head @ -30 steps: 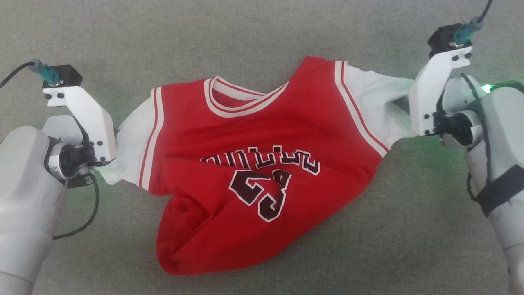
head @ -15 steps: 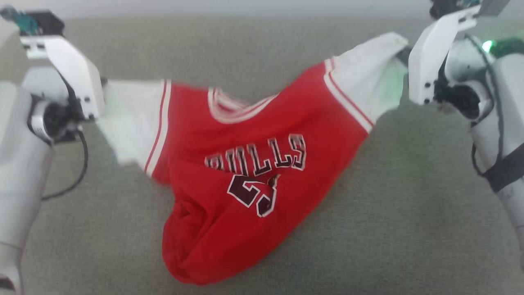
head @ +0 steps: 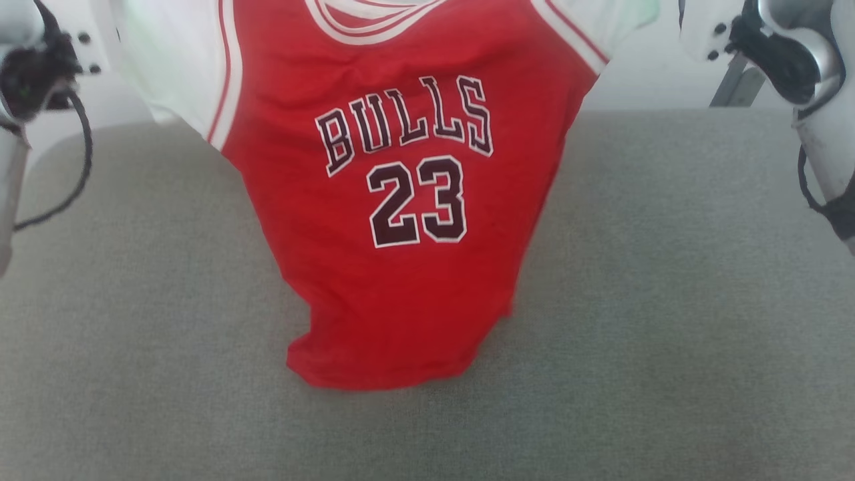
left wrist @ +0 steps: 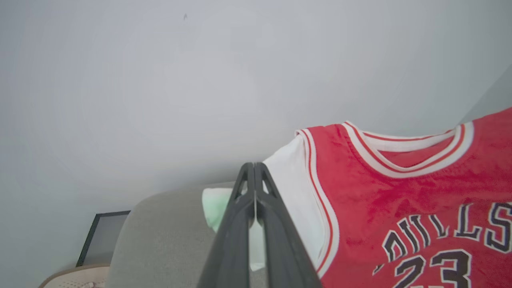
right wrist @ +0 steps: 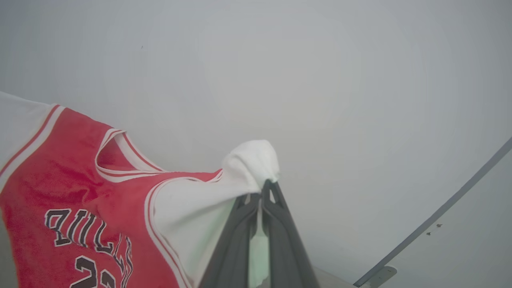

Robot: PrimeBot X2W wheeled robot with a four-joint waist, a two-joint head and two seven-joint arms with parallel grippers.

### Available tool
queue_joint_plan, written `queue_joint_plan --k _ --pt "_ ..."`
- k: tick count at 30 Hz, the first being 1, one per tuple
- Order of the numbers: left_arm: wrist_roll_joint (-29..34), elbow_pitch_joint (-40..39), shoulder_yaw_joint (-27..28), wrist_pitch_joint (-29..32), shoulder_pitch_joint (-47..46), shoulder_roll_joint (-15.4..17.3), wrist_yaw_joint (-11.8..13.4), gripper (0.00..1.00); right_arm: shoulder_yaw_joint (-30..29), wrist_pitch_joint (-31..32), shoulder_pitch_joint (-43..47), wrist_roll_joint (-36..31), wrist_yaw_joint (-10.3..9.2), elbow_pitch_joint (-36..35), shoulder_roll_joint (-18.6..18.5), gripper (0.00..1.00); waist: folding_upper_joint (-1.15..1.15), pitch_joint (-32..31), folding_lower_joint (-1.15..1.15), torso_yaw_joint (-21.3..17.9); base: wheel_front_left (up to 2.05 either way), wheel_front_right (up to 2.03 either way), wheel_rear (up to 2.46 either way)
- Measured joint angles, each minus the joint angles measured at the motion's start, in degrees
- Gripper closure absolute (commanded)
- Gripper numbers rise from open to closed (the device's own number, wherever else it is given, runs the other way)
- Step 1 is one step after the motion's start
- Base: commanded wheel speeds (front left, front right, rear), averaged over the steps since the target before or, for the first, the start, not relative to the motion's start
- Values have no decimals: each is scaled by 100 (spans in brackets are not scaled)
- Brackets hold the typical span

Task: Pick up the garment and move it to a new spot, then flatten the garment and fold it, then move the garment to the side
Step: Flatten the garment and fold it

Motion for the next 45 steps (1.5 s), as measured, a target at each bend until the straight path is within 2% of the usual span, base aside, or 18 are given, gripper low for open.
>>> queue_joint_plan --k 9,13,19,29,32,35,38,41,45 --pt "130 71 -56 -248 -441 10 -83 100 192 -561 -571 -166 0 526 73 100 0 -178 0 -72 0 0 0" --pt "179 152 -76 -441 -595 -30 -148 100 265 -725 -799 -201 0 846 151 100 0 -40 0 -82 0 0 0" --pt "383 288 -113 -891 -1085 -120 -186 100 245 -1334 -1399 -491 0 1388 166 100 0 421 0 -90 0 0 0" --pt "865 602 -159 -2420 -2356 -376 -252 100 -194 -3178 -2640 -1764 0 2527 209 100 0 1524 0 -47 0 0 0" --pt "1053 736 -180 -3025 -2699 -456 -242 100 -457 -3486 -2960 -2282 0 2735 207 100 0 1829 0 -16 0 0 0" --pt "1176 866 -186 -3649 -3024 -531 -253 100 -804 -3548 -3144 -2838 0 2639 211 100 0 2089 0 26 0 0 0" --pt "1250 999 -210 -4195 -3231 -623 -297 100 -1220 -3563 -3109 -3446 0 2020 230 100 0 2298 0 81 0 0 0" --pt "1249 1268 -243 -4384 -3237 -735 -383 100 -1521 -3573 -2668 -3867 0 1759 366 100 0 2405 0 165 0 0 0" --pt "1181 1623 -343 -4472 -2947 -838 -514 100 -1591 -3571 -2113 -4111 1 1881 534 100 0 2333 0 219 0 0 0"
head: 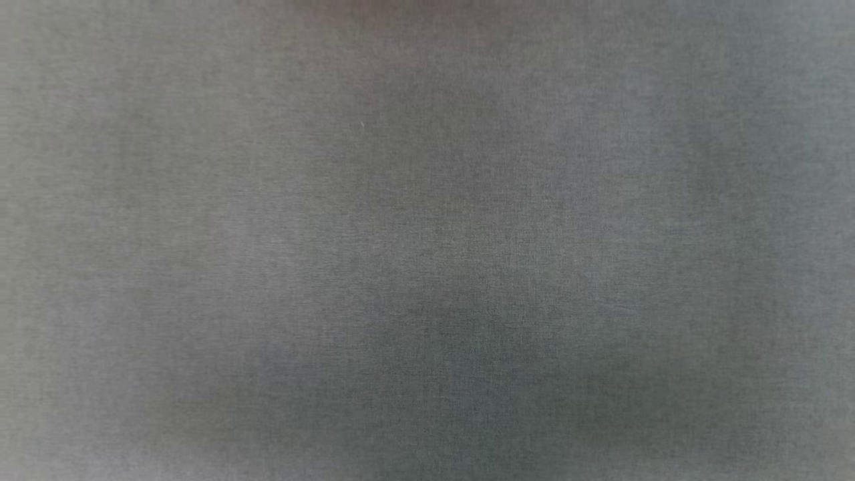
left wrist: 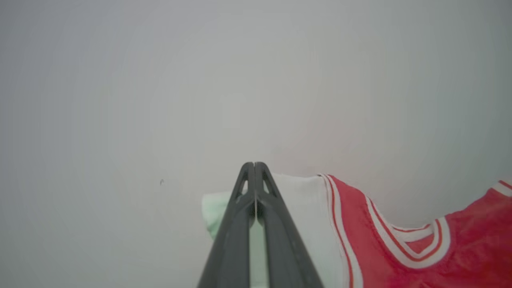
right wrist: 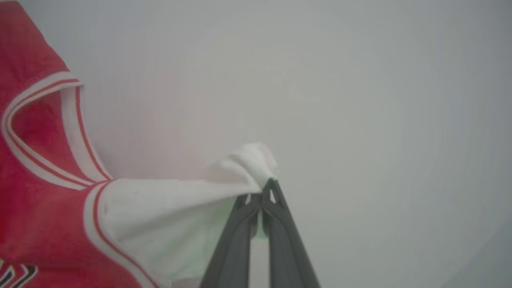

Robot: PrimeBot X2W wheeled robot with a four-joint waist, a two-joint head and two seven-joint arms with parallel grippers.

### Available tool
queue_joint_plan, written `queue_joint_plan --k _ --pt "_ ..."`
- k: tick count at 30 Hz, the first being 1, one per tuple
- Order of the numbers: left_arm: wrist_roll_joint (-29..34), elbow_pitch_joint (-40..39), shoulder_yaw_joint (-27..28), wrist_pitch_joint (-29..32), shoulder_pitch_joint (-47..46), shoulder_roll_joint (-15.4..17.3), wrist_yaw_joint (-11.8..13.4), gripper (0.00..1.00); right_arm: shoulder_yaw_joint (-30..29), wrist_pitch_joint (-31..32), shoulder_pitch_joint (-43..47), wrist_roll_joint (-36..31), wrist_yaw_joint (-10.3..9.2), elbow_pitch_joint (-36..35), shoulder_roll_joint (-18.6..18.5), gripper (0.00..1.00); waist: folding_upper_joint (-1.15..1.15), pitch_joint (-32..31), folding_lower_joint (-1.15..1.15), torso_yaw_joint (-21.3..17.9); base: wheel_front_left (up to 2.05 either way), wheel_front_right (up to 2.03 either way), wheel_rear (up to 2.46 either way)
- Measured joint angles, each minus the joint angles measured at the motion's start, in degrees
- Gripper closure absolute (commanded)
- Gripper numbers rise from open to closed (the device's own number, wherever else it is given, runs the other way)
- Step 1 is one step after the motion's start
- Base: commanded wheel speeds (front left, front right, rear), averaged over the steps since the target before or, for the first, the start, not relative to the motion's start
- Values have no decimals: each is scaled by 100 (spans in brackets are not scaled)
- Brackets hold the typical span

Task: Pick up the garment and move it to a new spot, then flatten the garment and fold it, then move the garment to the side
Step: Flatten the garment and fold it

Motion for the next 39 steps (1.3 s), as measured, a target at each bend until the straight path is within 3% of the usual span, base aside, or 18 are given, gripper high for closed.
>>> queue_joint_plan --k 5,10,15,19,23,24,29,39 --pt "-209 345 -160 145 577 -123 -94 100 219 0 707 215 0 381 145 100 0 -233 0 39 0 0 0" --pt "-775 219 -460 760 1399 -146 -118 100 697 0 1267 843 0 828 243 100 0 -571 0 71 0 0 0" --pt "-1480 -396 -816 1545 2458 151 -124 100 1315 205 1942 1864 0 831 264 100 0 -955 0 86 0 0 0" --pt "-1989 -972 -992 2149 3356 535 -124 100 2038 658 2577 2702 0 285 27 100 0 -1262 0 83 0 0 0" --pt "-2491 -1809 -1022 2620 4537 1013 -91 100 2819 1285 3405 3735 0 -903 -813 100 0 -1592 0 72 0 0 0" --pt "-2491 -1809 -1022 2620 4537 1013 -91 100 2819 1285 3405 3735 0 -903 -813 100 0 -1592 0 72 0 0 0" --pt "-2719 -3094 -971 2739 5800 1593 357 100 3241 1944 4333 4619 0 -2092 -1701 100 0 -1802 0 56 0 0 0" --pt "-3367 -5297 -654 2813 7981 2689 1711 100 3351 2975 5917 5748 0 -3773 -2898 100 0 -1771 0 -41 0 0 0"
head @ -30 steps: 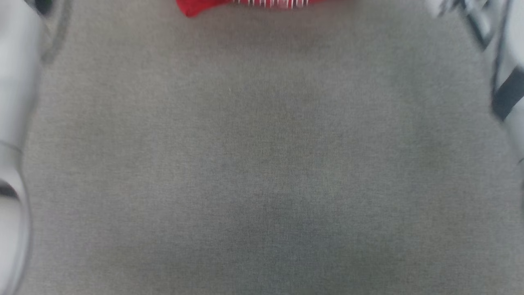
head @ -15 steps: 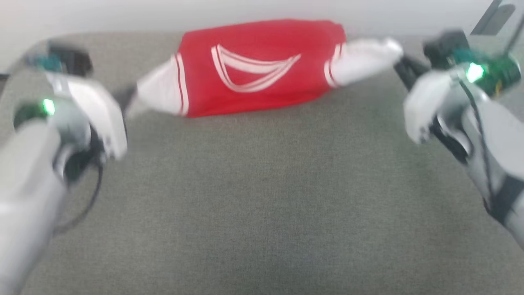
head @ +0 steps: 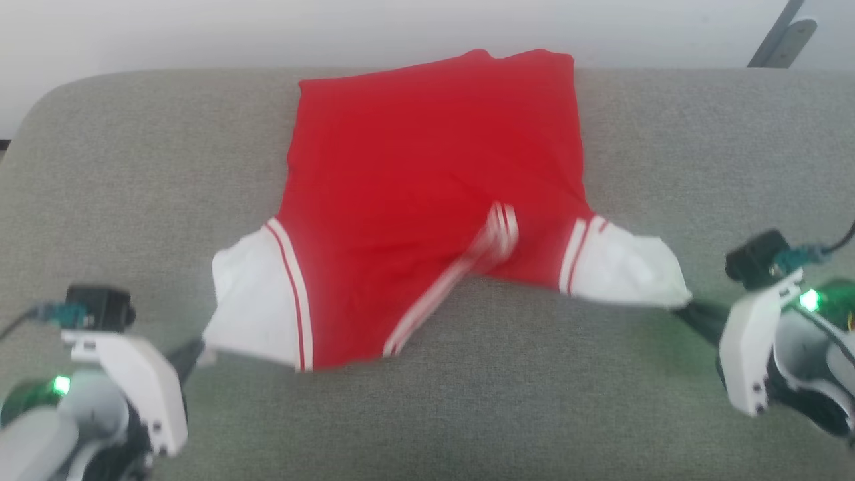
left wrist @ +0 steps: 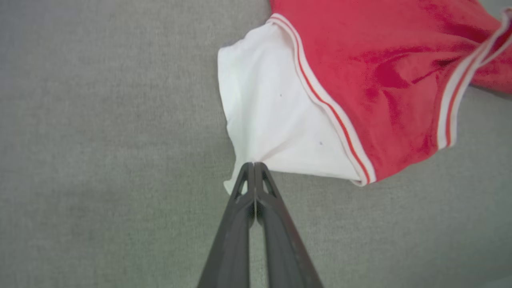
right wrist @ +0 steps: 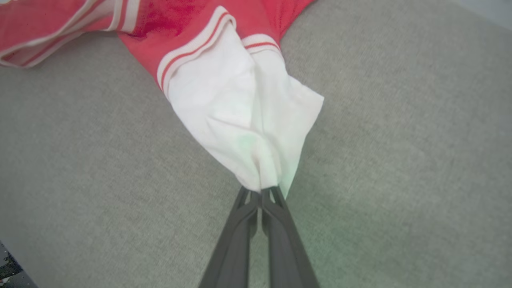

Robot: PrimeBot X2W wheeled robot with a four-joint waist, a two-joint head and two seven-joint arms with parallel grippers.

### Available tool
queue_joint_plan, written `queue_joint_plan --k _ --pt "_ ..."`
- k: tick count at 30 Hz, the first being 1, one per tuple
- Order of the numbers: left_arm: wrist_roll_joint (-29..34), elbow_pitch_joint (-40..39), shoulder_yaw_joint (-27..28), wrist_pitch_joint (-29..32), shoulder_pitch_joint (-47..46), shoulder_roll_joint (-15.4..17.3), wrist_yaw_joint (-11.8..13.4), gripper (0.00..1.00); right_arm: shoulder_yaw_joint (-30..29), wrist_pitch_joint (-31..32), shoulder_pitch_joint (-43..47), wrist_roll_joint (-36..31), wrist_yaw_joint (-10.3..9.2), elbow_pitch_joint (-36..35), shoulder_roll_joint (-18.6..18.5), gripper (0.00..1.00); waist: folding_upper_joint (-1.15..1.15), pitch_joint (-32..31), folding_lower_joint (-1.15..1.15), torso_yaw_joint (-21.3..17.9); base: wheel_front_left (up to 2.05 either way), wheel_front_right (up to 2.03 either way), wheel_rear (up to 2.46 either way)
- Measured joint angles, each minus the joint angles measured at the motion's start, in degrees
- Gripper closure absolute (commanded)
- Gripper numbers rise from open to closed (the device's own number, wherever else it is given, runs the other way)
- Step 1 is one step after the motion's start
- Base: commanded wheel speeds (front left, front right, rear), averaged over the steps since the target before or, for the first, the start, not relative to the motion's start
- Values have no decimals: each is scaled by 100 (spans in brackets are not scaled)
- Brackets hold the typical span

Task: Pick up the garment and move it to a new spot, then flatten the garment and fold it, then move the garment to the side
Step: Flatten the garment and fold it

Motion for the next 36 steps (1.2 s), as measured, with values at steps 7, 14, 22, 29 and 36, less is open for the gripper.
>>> queue_joint_plan --k 7,14,22,29,36 --pt "-353 -857 58 141 1004 447 706 100 147 750 704 401 -1 -764 -586 100 0 56 0 -38 0 0 0" --pt "-516 -1317 31 298 1513 731 1176 100 170 1210 1147 732 -1 -1235 -995 100 0 160 0 -5 0 0 0" --pt "-491 -1399 -67 259 1552 552 1199 100 -146 1362 1264 617 3 -918 -681 100 0 292 0 4 0 0 0" --pt "-297 -1280 -159 240 1347 356 1148 100 -704 1664 1266 455 15 -760 -300 0 0 365 0 26 0 0 0" --pt "-93 -1270 -254 156 1017 156 1018 100 -1741 1884 966 93 -1 -1293 -244 0 0 519 0 113 0 0 0"
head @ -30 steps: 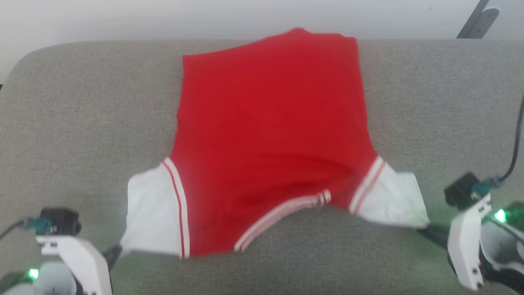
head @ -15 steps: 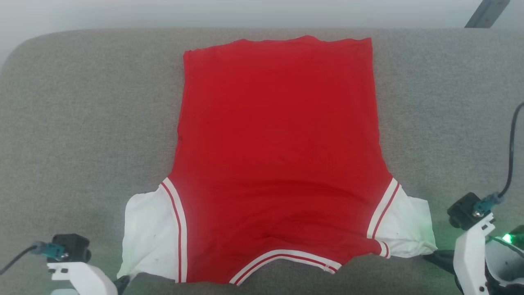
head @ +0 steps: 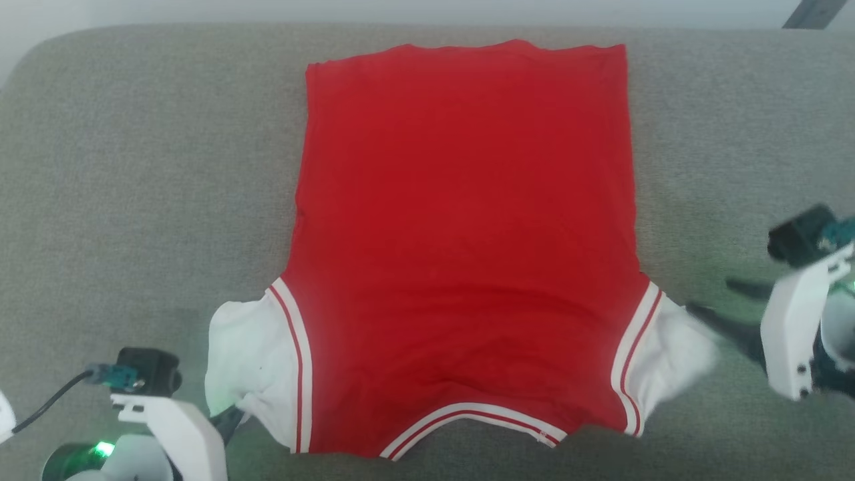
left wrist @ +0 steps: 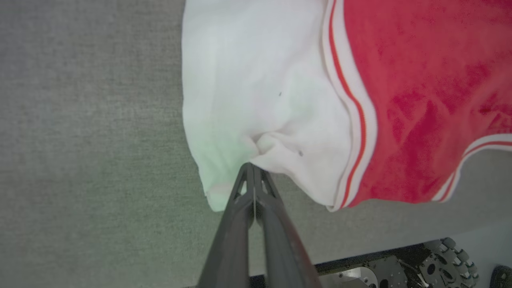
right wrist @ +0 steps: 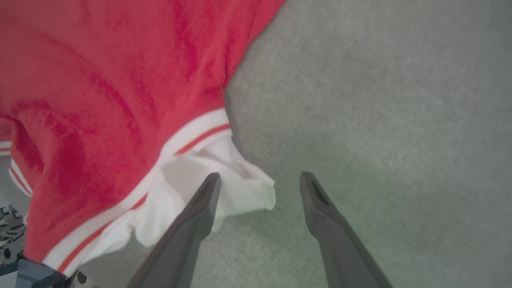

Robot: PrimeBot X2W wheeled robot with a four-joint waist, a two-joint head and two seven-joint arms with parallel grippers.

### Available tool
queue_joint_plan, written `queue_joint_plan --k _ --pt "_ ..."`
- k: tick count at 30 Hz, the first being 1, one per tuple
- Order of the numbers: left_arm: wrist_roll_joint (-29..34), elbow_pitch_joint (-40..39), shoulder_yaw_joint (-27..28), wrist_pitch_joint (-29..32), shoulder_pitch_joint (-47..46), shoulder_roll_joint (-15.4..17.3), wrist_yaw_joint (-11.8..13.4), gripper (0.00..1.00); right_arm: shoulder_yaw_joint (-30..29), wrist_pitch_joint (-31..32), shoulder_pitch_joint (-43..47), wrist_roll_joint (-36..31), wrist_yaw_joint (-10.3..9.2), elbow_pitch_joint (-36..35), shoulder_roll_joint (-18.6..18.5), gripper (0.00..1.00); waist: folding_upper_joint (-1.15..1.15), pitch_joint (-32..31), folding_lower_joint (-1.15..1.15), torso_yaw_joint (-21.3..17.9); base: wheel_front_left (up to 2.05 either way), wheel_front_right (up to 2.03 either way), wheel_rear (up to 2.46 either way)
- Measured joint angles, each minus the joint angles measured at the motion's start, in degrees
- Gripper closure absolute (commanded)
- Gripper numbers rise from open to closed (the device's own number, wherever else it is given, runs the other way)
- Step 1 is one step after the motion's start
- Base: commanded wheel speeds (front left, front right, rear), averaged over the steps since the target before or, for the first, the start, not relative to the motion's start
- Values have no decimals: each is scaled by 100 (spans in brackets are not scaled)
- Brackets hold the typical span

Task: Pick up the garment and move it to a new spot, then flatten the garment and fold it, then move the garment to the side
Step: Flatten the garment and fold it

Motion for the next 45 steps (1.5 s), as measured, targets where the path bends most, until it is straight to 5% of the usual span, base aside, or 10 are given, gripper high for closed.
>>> queue_joint_plan --k 7,16,25,38,39,40,45 --pt "313 156 -108 -158 -483 -350 -231 100 -905 -176 -787 -1118 0 205 848 0 0 127 0 174 0 0 0" --pt "686 648 -249 -398 -1252 -912 -645 100 -1390 -690 -2391 -2487 0 2096 1996 0 0 375 0 461 0 0 0" --pt "962 1500 -454 -700 -2041 -1668 -1206 100 -1708 -623 -3889 -3084 0 4247 2209 0 0 763 0 920 0 0 0" --pt "1055 2558 -688 -1070 -2822 -2557 -1956 100 -2533 80 -5270 -3788 -2 6484 2126 0 0 1302 0 1670 0 0 0" --pt "1054 2633 -680 -1118 -2843 -2602 -1991 100 -2513 198 -5339 -3855 -2 6566 2132 75 0 1329 0 1711 0 0 0" --pt "1054 2698 -675 -1156 -2866 -2647 -2016 100 -2507 227 -5371 -3927 -2 6609 2120 100 0 1351 0 1743 0 0 0" --pt "1044 3007 -626 -1376 -2925 -2743 -2132 100 -2447 85 -5419 -4124 -2 6706 2236 100 0 1338 0 1754 0 0 0"
